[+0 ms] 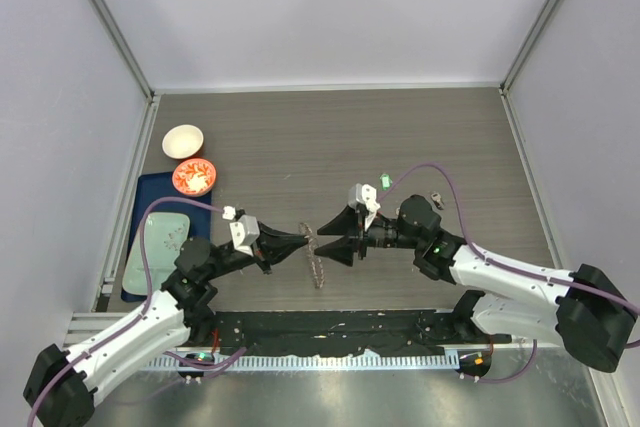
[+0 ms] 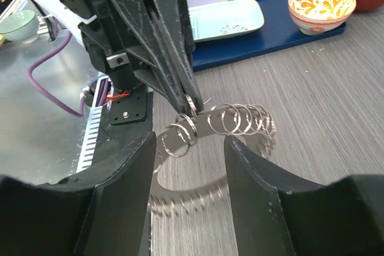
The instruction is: Put the keys on the keyring
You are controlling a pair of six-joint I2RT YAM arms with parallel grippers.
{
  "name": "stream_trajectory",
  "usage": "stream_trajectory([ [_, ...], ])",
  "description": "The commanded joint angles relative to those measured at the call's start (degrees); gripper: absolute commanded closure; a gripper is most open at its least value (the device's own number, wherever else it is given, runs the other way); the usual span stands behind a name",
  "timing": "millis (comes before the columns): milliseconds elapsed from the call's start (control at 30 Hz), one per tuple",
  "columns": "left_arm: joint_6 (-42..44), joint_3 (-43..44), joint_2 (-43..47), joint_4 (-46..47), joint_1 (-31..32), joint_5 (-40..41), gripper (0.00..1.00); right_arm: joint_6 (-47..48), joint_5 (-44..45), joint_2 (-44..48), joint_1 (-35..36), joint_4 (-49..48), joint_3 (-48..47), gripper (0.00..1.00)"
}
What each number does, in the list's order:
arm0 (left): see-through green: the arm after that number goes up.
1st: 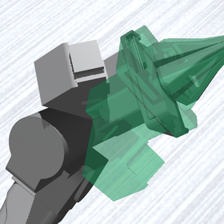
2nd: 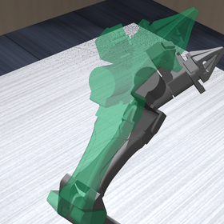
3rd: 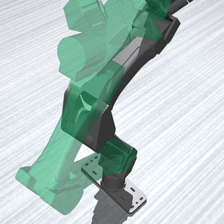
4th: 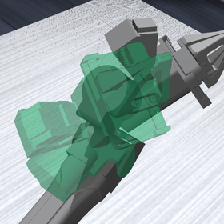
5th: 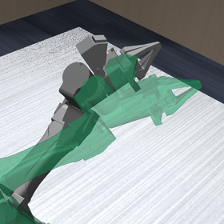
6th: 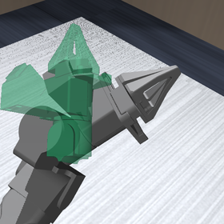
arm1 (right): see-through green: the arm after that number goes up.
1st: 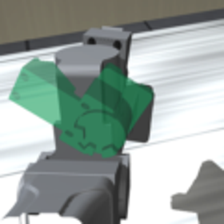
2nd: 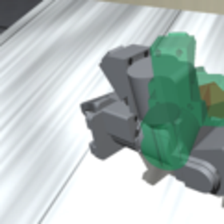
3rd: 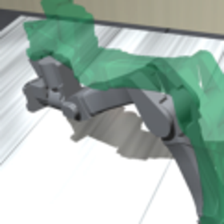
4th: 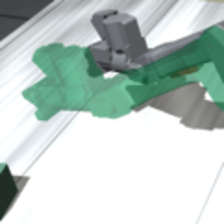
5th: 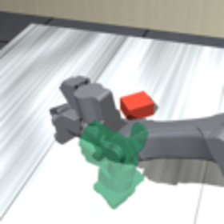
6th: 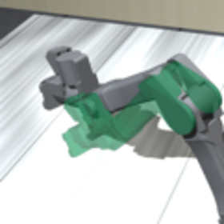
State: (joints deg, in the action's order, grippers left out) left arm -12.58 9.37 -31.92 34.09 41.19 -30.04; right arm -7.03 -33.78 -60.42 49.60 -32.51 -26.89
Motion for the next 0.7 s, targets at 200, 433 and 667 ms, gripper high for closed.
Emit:
stream_trajectory([
  [200, 1.4, 2.9, -0.2, 6.1, 0.2, 0.9, 1.0, 0.5, -13.4, -2.7, 1.3, -3.3, -4.5, 0.45],
  [433, 2.1, 2.1, 0.3, 5.7, 0.3, 5.6, 1.0, 3.9, -20.4, -1.3, 3.0, 2.4, -6.3, 0.5],
  [667, 2.0, 2.1, 1.2, 5.8, 0.2, 4.8, 1.0, 7.2, -2.8, 1.8, 3.8, 7.3, -5.1, 0.59],
])
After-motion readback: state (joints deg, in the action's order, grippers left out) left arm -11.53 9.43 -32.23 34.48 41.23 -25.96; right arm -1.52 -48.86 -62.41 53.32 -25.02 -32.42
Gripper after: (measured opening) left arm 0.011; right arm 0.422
